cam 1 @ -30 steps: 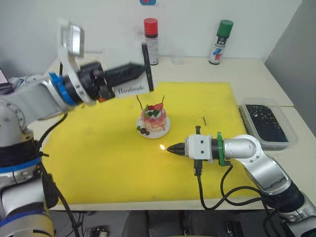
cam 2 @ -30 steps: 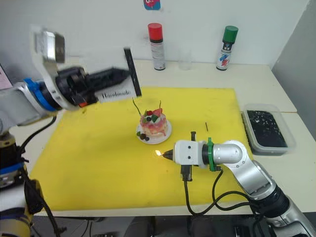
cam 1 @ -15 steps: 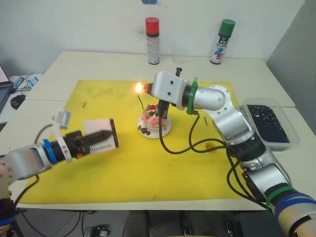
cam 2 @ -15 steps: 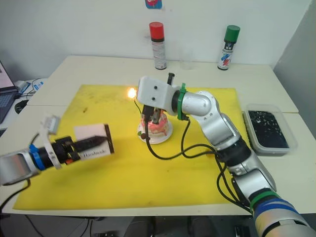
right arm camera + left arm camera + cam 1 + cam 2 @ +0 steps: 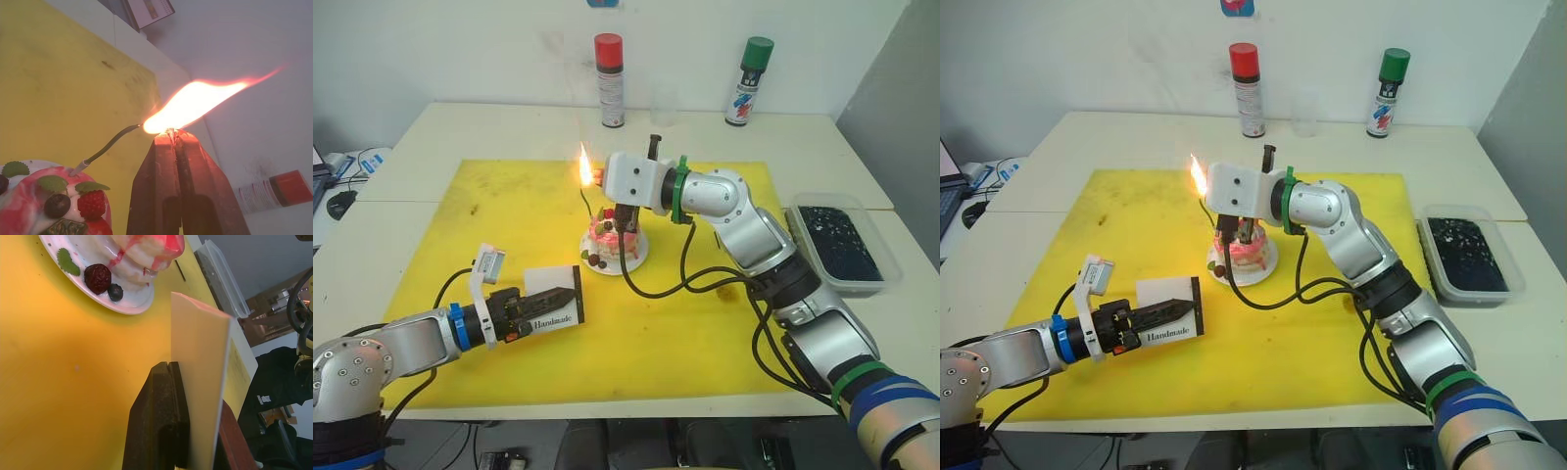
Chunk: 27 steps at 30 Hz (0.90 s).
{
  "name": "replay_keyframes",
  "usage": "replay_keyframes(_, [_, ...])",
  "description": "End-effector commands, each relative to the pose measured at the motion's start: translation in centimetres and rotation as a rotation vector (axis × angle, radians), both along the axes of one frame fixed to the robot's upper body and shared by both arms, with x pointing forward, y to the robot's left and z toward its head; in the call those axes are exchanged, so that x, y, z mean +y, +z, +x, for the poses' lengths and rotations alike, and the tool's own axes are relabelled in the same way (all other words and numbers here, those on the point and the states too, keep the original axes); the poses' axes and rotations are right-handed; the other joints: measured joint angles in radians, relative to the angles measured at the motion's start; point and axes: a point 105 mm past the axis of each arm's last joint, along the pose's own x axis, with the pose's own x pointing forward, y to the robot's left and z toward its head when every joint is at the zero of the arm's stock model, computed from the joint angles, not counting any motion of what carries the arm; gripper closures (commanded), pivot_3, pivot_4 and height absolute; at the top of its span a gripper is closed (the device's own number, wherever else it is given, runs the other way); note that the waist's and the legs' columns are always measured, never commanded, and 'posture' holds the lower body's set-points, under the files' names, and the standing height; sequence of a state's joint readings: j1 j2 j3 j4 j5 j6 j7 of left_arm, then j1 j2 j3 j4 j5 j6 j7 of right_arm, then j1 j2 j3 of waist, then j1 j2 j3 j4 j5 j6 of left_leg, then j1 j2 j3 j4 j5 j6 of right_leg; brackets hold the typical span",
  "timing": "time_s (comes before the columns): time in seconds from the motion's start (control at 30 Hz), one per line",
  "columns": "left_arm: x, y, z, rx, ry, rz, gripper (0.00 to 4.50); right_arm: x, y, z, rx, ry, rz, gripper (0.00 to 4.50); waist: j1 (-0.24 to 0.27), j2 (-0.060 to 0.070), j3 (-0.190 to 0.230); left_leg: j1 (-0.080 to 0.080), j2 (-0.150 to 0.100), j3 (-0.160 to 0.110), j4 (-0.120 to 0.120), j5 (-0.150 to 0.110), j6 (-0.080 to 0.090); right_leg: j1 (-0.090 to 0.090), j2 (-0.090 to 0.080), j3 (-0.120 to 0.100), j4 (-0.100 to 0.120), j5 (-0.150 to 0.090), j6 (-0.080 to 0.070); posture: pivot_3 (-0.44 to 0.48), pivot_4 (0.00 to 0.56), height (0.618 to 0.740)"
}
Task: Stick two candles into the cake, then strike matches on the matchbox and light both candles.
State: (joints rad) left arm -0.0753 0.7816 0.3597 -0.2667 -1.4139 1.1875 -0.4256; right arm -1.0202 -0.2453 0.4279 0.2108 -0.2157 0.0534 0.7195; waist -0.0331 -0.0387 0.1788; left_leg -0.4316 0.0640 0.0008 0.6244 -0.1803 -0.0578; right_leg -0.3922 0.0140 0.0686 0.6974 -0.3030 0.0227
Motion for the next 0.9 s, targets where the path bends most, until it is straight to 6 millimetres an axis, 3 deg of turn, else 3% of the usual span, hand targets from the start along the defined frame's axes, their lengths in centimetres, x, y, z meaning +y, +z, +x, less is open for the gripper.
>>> replay_keyframes(0.03, [-0.55, 1.01, 0.24, -0.056, -0.017, -0.004, 4.5, 0.77, 0.45, -0.18, -0.035, 0.018, 0.009, 4.47, 0.0, 0.0, 0.0, 0.0, 0.0, 0.0, 0.0, 0.0, 0.0, 0.0, 0.0, 0.0, 0.0, 0.0, 0.0, 0.0, 0.15, 0.74])
replay_keyframes(0.33, [-0.89, 1.31, 0.57, -0.068, -0.028, -0.007, 4.5, 0.98, -0.14, 0.32, -0.034, 0.009, 0.0, 4.47, 0.0, 0.0, 0.0, 0.0, -0.001, 0.0, 0.0, 0.0, 0.0, 0.0, 0.0, 0.0, 0.0, 0.0, 0.0, 0.0, 0.15, 0.74])
replay_keyframes(0.9, [-1.07, 1.44, 0.96, -0.077, -0.037, -0.008, 4.5, 0.16, 0.51, -0.04, -0.022, 0.005, 0.033, 4.47, 0.0, 0.0, 0.0, 0.0, 0.0, 0.0, -0.001, 0.0, 0.0, 0.0, 0.0, 0.0, 0.0, 0.0, 0.0, 0.0, 0.15, 0.74])
